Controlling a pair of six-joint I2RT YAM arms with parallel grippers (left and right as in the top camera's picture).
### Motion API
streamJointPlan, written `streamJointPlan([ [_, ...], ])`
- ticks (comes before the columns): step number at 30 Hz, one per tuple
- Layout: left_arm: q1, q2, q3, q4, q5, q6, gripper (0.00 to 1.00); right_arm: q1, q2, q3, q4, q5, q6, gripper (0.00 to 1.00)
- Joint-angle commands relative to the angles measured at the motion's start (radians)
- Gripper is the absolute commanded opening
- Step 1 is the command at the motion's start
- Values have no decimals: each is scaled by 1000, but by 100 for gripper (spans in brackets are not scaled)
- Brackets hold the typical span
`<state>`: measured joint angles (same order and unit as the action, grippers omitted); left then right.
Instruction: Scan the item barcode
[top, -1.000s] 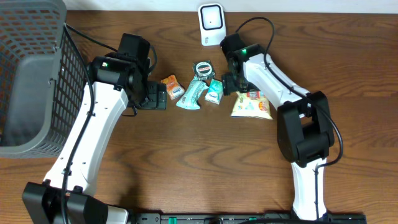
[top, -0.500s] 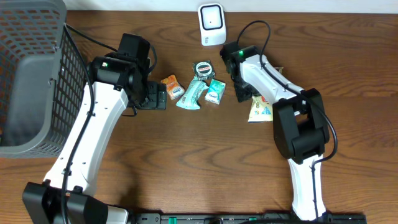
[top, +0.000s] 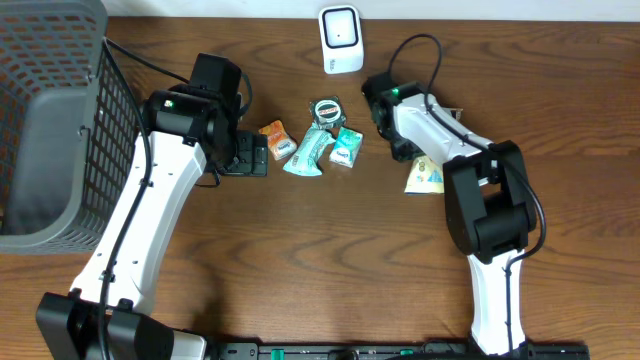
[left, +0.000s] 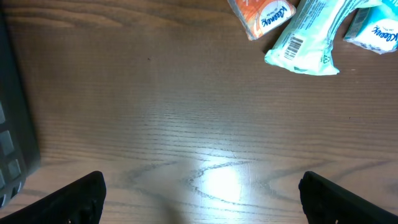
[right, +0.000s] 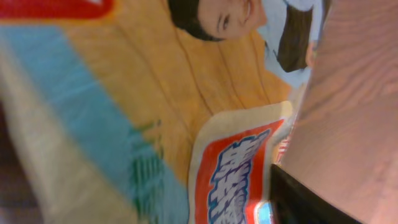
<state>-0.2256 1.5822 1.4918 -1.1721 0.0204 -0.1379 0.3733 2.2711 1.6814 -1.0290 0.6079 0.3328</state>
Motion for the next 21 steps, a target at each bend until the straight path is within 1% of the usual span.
streamJointPlan([
  [1,0,3,-3,-3,-5,-5,98,-31,24,-55,-5,-140,4,26],
  [3,0,3,-3,-3,-5,-5,98,-36,20,-40,-17,-203,-16,19],
  [7,0,3,-3,-3,-5,-5,98,-40,17,39,-77,-314,-45,10],
  [8,0,3,-3,-3,-5,-5,98,-43,16,105,-121,-391,-79,5],
  [11,0,3,-3,-3,-5,-5,98,-52,16,231,-196,-562,-145,1],
  [15,0,3,-3,-3,-5,-5,98,-82,16,366,-261,-863,-257,2],
  [16,0,3,-3,-3,-5,-5,98,-96,16,392,-271,-949,-285,5],
  [19,0,3,-3,-3,-5,-5,98,-141,16,414,-273,-1186,-369,9],
  [21,0,3,-3,-3,-5,-5,98,-172,17,408,-273,-1282,-414,9],
])
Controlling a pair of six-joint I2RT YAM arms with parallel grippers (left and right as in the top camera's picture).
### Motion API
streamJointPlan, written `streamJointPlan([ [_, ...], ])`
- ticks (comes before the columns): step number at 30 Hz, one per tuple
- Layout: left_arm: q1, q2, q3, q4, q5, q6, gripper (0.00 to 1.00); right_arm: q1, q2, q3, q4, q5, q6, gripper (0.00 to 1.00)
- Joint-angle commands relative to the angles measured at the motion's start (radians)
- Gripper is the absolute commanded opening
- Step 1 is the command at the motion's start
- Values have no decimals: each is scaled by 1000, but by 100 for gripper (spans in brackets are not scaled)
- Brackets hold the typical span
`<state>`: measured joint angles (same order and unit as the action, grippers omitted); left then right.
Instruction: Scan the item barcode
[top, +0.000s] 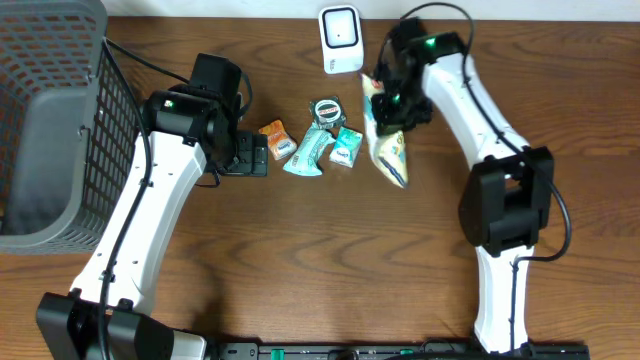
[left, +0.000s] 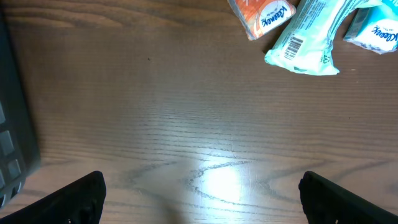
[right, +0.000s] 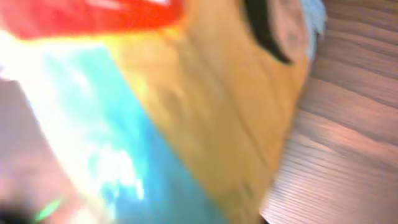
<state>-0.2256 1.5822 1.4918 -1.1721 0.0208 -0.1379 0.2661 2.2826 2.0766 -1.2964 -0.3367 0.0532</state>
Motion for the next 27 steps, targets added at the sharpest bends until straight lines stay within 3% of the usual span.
streamJointPlan([
  [1,0,3,-3,-3,-5,-5,98,-87,6,0,-5,-382,-161,8],
  [7,0,3,-3,-3,-5,-5,98,-179,7,-114,29,-534,-192,8],
  [11,0,3,-3,-3,-5,-5,98,-226,7,-280,108,-567,-197,4],
  [15,0,3,-3,-3,-5,-5,98,-243,7,-346,115,-538,-198,11],
  [18,0,3,-3,-3,-5,-5,98,-246,5,-331,92,-409,-181,15],
  [24,0,3,-3,-3,-5,-5,98,-247,5,-172,-40,235,87,24],
  [27,0,3,-3,-3,-5,-5,98,-246,5,-77,-129,399,151,25],
])
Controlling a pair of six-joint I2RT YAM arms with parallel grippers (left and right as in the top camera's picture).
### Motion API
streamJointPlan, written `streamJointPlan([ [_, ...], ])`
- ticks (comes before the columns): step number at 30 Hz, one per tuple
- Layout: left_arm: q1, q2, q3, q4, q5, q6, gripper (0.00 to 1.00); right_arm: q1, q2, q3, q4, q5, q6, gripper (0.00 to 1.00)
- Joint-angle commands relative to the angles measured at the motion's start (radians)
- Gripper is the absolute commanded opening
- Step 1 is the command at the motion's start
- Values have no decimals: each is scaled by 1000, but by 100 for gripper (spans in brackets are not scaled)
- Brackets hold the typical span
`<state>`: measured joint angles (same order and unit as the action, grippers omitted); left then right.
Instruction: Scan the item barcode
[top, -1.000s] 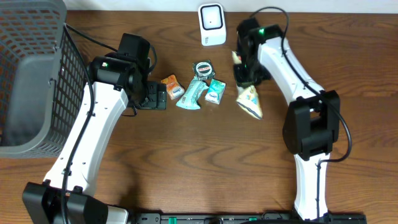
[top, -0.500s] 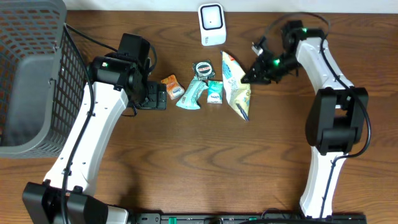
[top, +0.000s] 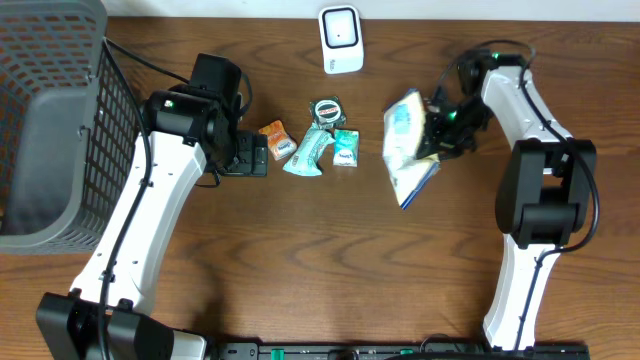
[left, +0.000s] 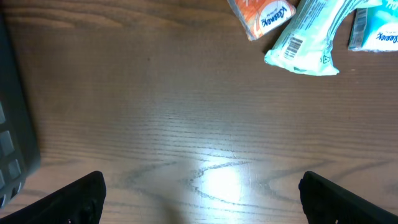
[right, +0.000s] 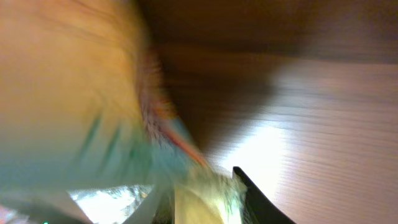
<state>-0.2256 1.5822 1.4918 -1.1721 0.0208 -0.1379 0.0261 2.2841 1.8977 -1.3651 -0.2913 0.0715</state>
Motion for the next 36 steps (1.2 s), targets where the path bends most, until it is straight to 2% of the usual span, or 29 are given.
streamJointPlan([
  [1,0,3,-3,-3,-5,-5,98,-6,4,120,-77,361,132,26],
  [5,0,3,-3,-3,-5,-5,98,8,4,216,-165,274,108,31],
  [9,0,3,-3,-3,-5,-5,98,41,4,219,-170,59,-10,38],
  [11,0,3,-3,-3,-5,-5,98,67,4,206,-147,31,-37,40],
  [13,0,3,-3,-3,-5,-5,98,96,4,187,-121,50,-43,37],
  [15,0,3,-3,-3,-5,-5,98,135,5,144,-76,98,-25,24],
  [23,0,3,-3,-3,-5,-5,98,162,5,-26,36,393,156,15],
  [29,0,3,-3,-3,-5,-5,98,142,0,-8,-2,407,157,20],
  [32,0,3,-3,-3,-5,-5,98,132,-1,112,-148,405,156,21],
  [33,0,3,-3,-3,-5,-5,98,133,-1,163,-253,406,156,23],
  [36,0,3,-3,-3,-5,-5,98,136,0,158,-302,406,156,26],
])
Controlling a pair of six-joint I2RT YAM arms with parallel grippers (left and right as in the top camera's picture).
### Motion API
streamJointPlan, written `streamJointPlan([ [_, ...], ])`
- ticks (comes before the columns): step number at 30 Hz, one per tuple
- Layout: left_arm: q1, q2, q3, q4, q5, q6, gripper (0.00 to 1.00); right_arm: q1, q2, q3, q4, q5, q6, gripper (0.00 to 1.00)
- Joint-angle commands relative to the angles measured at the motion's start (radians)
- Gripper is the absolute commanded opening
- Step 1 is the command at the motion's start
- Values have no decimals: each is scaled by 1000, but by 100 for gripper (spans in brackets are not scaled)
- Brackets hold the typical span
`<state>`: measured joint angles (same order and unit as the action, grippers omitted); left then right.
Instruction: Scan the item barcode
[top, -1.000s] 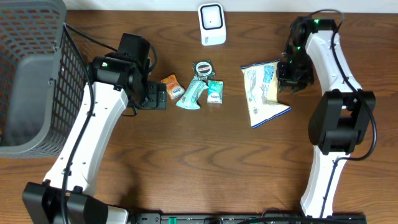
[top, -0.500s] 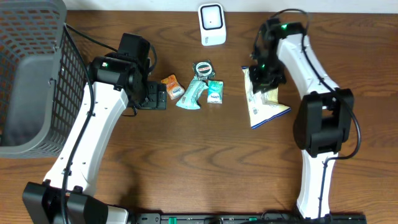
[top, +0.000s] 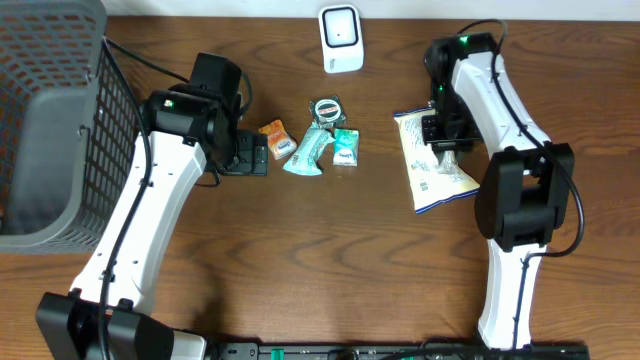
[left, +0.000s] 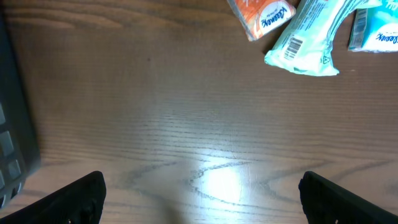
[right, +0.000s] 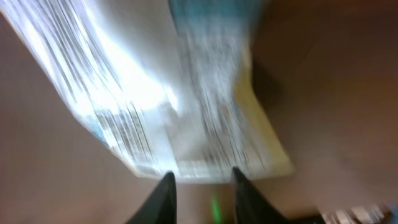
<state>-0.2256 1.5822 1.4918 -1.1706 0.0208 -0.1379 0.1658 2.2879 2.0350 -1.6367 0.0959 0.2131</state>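
The snack bag (top: 432, 162) lies on the table right of centre, its white printed back up. The white scanner (top: 340, 38) stands at the far edge. My right gripper (top: 446, 128) is over the bag's upper right part. In the blurred right wrist view the bag (right: 155, 93) ends just at the fingertips of that gripper (right: 202, 186); the jaws stand a little apart with brown table between them. My left gripper (left: 199, 199) hangs open over bare wood, and shows left of the small packets (top: 246, 155) from overhead.
A cluster of small goods lies in the middle: an orange packet (top: 275, 139), a teal tissue pack (top: 307, 151) with its barcode showing (left: 293, 45), a round tape (top: 326, 108) and a small teal box (top: 345, 147). A grey mesh basket (top: 50, 130) fills the left side.
The bag was in the air in my right gripper, tilted toward the scanner side. It now lies flat with its white back up, and the jaws stand apart at its edge.
My right gripper was down on the bag lying face up at the right. Then it held the bag up beside the scanner, then further right and lower. Now the bag rests turned over on the table. The left arm has not moved.
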Motion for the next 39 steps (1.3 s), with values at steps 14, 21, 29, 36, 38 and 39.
streamJointPlan([
  [14,0,3,-3,-5,-5,-5,98,13,-4,-293,167,-145,15,26],
  [21,0,3,-3,-5,-5,-5,98,41,-6,-220,116,-185,15,12],
  [29,0,3,-3,-5,-5,-5,98,22,-6,44,61,-97,19,21],
  [36,0,3,-3,-5,-5,-5,98,2,-5,45,173,-46,18,49],
  [38,0,3,-3,-5,-5,-5,98,1,-4,15,228,-26,19,49],
  [39,0,3,-3,-5,-5,-5,98,0,-4,-2,252,-18,18,51],
])
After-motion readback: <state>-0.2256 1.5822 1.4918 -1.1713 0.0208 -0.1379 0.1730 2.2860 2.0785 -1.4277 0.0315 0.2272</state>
